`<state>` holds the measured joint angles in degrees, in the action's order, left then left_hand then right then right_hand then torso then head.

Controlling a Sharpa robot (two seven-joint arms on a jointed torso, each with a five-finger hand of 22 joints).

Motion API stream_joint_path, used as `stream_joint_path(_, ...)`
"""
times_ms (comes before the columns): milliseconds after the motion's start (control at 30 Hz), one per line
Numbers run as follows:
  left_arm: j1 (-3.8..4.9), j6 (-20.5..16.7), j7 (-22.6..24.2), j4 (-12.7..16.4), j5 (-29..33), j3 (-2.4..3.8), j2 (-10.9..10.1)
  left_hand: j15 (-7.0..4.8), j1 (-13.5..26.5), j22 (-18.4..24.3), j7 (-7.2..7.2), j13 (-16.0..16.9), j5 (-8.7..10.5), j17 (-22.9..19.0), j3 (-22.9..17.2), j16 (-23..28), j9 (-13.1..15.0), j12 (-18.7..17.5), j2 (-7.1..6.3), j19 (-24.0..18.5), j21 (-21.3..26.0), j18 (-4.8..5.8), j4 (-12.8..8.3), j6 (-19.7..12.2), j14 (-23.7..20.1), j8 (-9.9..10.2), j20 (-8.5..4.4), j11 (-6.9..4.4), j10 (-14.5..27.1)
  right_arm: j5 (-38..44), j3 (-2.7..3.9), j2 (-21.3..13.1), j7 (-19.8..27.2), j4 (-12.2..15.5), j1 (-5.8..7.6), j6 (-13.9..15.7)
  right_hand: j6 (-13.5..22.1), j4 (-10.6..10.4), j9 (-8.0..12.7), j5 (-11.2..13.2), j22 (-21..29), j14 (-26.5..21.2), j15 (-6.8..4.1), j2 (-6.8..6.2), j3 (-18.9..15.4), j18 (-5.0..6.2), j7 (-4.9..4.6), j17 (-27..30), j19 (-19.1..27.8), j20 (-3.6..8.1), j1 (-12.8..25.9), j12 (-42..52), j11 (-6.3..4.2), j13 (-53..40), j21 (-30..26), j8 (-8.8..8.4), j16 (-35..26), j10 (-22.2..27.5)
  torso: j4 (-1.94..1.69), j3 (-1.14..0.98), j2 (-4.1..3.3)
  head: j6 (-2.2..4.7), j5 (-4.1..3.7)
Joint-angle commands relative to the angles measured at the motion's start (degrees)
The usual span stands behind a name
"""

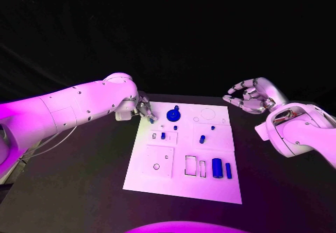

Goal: Assemble the parts on the task board

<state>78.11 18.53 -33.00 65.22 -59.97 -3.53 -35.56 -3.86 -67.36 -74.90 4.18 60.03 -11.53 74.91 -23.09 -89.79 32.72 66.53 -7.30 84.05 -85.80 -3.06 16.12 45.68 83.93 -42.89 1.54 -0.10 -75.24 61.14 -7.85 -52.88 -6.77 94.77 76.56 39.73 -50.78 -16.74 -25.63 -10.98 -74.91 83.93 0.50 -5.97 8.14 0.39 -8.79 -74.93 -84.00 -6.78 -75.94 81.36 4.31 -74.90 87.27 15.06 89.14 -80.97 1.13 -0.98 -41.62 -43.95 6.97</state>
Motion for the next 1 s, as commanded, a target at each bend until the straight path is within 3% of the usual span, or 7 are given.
stream_joint_path(33,-0.03,-0.6,1.0,0.0,1.3,-0.01,0.1,0.37,-1.6,-5.9,0.06,-0.1,-0.16,15.1,-1.1,-0.2,-0.2,-0.1,0.44,1.5,0.1,1.02,-0.3,0.1,6.1,0.3,0.46,0.05,0.5,0.9,0.0,0.1,0.2,0.0,-0.04,-0.2,0.3,0.1,-0.1,0.1,-13.1,5.2,-0.43,0.24,-0.2,0.44,0.04,-11.6,-4.1,0.59,0.5,-0.2,-0.2,-5.1,-0.2,0.27,-0.3,-0.2,-0.03,0.01,-0.02,-0.01,-0.01)
stream_joint_path(167,-0.03,-1.5,1.3,0.0,2.1,-0.02,0.1,0.08,-7.5,-5.8,-0.21,-0.4,-0.32,15.1,-6.7,-0.2,-0.3,-0.3,2.05,1.4,0.1,1.0,-3.5,-0.6,6.1,0.2,0.24,-0.23,0.7,0.9,0.0,0.1,0.2,0.0,-0.06,-0.2,0.3,0.1,-0.1,0.1,-13.1,5.2,-0.43,0.24,-0.2,0.44,0.04,-11.6,-4.1,0.59,0.5,-0.2,-0.2,-5.1,-0.2,0.27,-0.3,-0.2,0.0,-0.02,0.01,-0.1,0.08)
stream_joint_path(233,-0.05,-1.8,1.5,0.0,2.9,-0.02,0.0,0.46,-8.6,-5.8,0.64,-0.7,-0.13,15.1,-12.3,-0.2,0.0,-0.6,1.19,1.4,0.2,0.98,-5.2,-1.2,6.1,-0.6,0.31,0.04,0.8,0.9,0.0,0.1,0.2,0.0,-0.07,-0.2,0.3,0.1,-0.1,0.1,-13.1,5.2,-0.43,0.26,-0.2,0.43,0.05,-11.6,-4.1,0.59,0.5,-0.2,-0.21,-5.2,-0.2,0.28,-0.4,-0.2,-0.01,0.0,0.01,-0.15,0.1)
stream_joint_path(300,-0.1,-1.7,1.7,0.1,3.6,-0.01,-0.1,0.49,-8.4,-5.7,0.39,-0.7,-0.2,15.1,-13.2,-0.2,0.1,-0.5,1.12,1.3,0.2,0.97,-5.4,-1.3,6.1,-0.8,0.42,0.17,0.7,1.0,0.0,0.1,0.2,0.0,-0.08,-0.2,0.3,0.1,-0.1,0.1,-13.1,5.2,-0.43,0.26,-0.2,0.43,0.05,-11.6,-4.1,0.59,0.5,-0.2,-0.21,-5.2,-0.2,0.28,-0.4,-0.2,0.02,-0.01,0.03,-0.13,0.21)
stream_joint_path(400,-0.23,-1.9,2.0,0.4,5.0,0.07,-0.7,0.68,-7.8,-5.8,0.65,-0.8,-0.22,15.1,-18.6,-0.2,0.7,-0.5,0.24,1.3,0.2,0.97,-7.3,-1.6,6.1,-2.1,0.66,0.39,0.6,1.0,0.0,0.1,0.2,0.0,-0.12,-0.2,0.3,0.1,-0.1,0.1,-13.1,5.2,-0.43,0.26,-0.2,0.43,0.05,-11.6,-4.1,0.59,0.5,-0.2,-0.21,-5.2,-0.2,0.28,-0.4,-0.2,0.1,-0.05,0.11,-0.13,0.3)
stream_joint_path(667,-0.36,-2.9,1.8,3.8,8.8,0.24,-3.8,0.72,-5.7,-5.7,0.62,-0.8,-0.1,15.1,-22.0,-0.2,1.2,-0.3,-0.4,1.3,0.3,0.95,-8.6,-1.8,6.1,-3.3,0.76,0.4,0.3,1.0,0.0,-0.2,0.3,0.0,-0.19,-0.3,0.3,0.1,-0.1,0.0,-13.1,5.2,-0.44,0.28,-0.1,0.43,0.05,-11.6,-4.1,0.6,0.5,-0.2,-0.21,-5.2,-0.2,0.3,-0.3,-0.2,-0.2,-0.01,0.08,-0.16,-0.1)
stream_joint_path(1000,-0.66,-7.0,3.0,13.3,8.4,0.28,-10.0,0.63,-4.6,-5.7,0.5,-0.6,-0.22,15.1,-23.4,-0.2,1.4,0.0,-1.1,1.3,0.3,0.94,-9.6,-1.8,6.1,-4.0,0.7,0.28,0.0,1.0,0.0,-0.3,0.3,-0.1,-0.35,-0.4,0.3,0.1,-0.1,0.0,-13.1,5.2,-0.44,0.3,-0.1,0.45,0.05,-11.5,-4.1,0.6,0.5,-0.2,-0.22,-5.2,-0.2,0.31,-0.4,-0.2,-0.23,0.04,0.05,-0.47,0.1)
